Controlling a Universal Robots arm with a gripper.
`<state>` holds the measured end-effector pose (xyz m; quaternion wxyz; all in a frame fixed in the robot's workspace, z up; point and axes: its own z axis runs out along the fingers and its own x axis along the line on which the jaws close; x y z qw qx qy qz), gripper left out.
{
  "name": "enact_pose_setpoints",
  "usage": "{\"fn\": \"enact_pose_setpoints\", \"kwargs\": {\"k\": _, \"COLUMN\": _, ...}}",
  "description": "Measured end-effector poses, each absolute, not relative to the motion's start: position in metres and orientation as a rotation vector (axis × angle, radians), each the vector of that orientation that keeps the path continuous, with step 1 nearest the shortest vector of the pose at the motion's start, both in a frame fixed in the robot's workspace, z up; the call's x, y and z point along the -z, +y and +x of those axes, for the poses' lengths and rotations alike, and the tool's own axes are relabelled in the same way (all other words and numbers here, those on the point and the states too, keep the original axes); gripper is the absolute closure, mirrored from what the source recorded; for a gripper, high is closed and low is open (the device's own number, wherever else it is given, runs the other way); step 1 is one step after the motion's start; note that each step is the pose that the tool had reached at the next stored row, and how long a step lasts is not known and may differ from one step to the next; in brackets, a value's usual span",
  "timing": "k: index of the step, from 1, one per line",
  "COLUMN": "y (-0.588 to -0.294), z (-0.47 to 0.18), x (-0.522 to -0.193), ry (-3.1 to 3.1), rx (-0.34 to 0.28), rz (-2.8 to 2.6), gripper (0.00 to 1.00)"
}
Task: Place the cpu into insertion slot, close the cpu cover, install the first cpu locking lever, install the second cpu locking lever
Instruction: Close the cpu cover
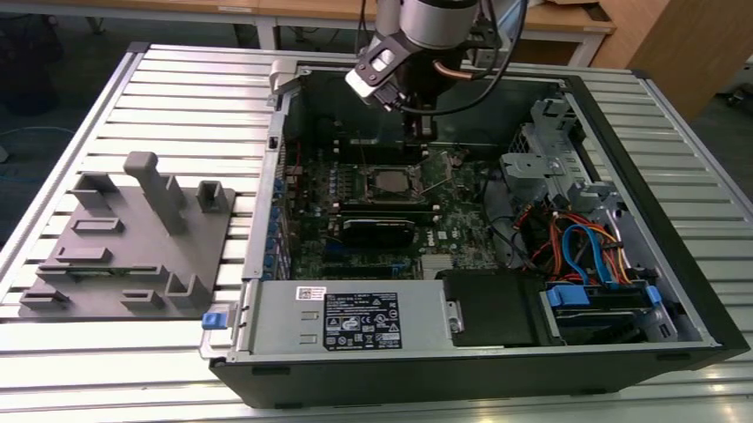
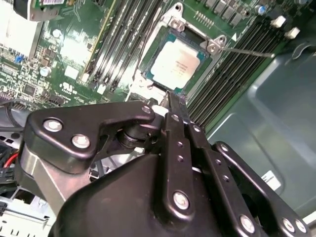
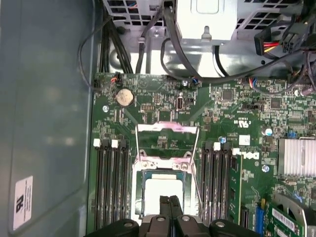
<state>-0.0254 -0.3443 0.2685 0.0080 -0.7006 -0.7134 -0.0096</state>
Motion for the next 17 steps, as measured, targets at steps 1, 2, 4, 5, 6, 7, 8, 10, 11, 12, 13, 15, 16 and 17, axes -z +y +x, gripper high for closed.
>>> {"fn": "enact_pose_setpoints", "kwargs": {"k": 1, "y": -0.344, "z": -0.024, "x": -0.268, "ry": -2.227, "rx": 0.030, "rz": -2.193, "gripper": 0.90}}
{"fn": "enact_pose_setpoints", "kwargs": {"k": 2, "y": -0.344, "z": -0.023, "x": -0.268, "ry": -2.224, "rx": 0.030, "rz": -2.195, "gripper": 0.90}}
{"fn": "enact_pose_setpoints", "kwargs": {"k": 4, "y": -0.344, "z": -0.020, "x": -0.268, "ry": -2.220, "rx": 0.030, "rz": -2.200, "gripper": 0.90}}
{"fn": "enact_pose_setpoints", "kwargs": {"k": 5, "y": -0.344, "z": -0.018, "x": -0.268, "ry": -2.219, "rx": 0.030, "rz": -2.201, "gripper": 0.90}}
{"fn": "enact_pose_setpoints", "kwargs": {"k": 6, "y": -0.344, "z": -0.016, "x": -0.268, "ry": -2.218, "rx": 0.030, "rz": -2.202, "gripper": 0.90}}
{"fn": "enact_pose_setpoints", "kwargs": {"k": 7, "y": -0.344, "z": -0.015, "x": -0.268, "ry": -2.218, "rx": 0.030, "rz": -2.202, "gripper": 0.90}}
{"fn": "enact_pose_setpoints", "kwargs": {"k": 8, "y": -0.344, "z": -0.013, "x": -0.268, "ry": -2.218, "rx": 0.030, "rz": -2.202, "gripper": 0.90}}
{"fn": "enact_pose_setpoints", "kwargs": {"k": 10, "y": -0.344, "z": -0.010, "x": -0.267, "ry": -2.218, "rx": 0.030, "rz": -2.201, "gripper": 0.90}}
{"fn": "enact_pose_setpoints", "kwargs": {"k": 11, "y": -0.344, "z": -0.008, "x": -0.267, "ry": -2.218, "rx": 0.030, "rz": -2.202, "gripper": 0.90}}
{"fn": "enact_pose_setpoints", "kwargs": {"k": 12, "y": -0.344, "z": -0.007, "x": -0.267, "ry": -2.218, "rx": 0.030, "rz": -2.202, "gripper": 0.90}}
{"fn": "enact_pose_setpoints", "kwargs": {"k": 13, "y": -0.344, "z": -0.005, "x": -0.267, "ry": -2.218, "rx": 0.029, "rz": -2.201, "gripper": 0.90}}
{"fn": "enact_pose_setpoints", "kwargs": {"k": 15, "y": -0.344, "z": 0.000, "x": -0.267, "ry": -2.218, "rx": 0.029, "rz": -2.201, "gripper": 0.90}}
{"fn": "enact_pose_setpoints", "kwargs": {"k": 16, "y": -0.344, "z": 0.002, "x": -0.266, "ry": -2.218, "rx": 0.029, "rz": -2.201, "gripper": 0.90}}
{"fn": "enact_pose_setpoints", "kwargs": {"k": 17, "y": -0.344, "z": 0.004, "x": -0.266, "ry": -2.217, "rx": 0.028, "rz": -2.201, "gripper": 0.90}}
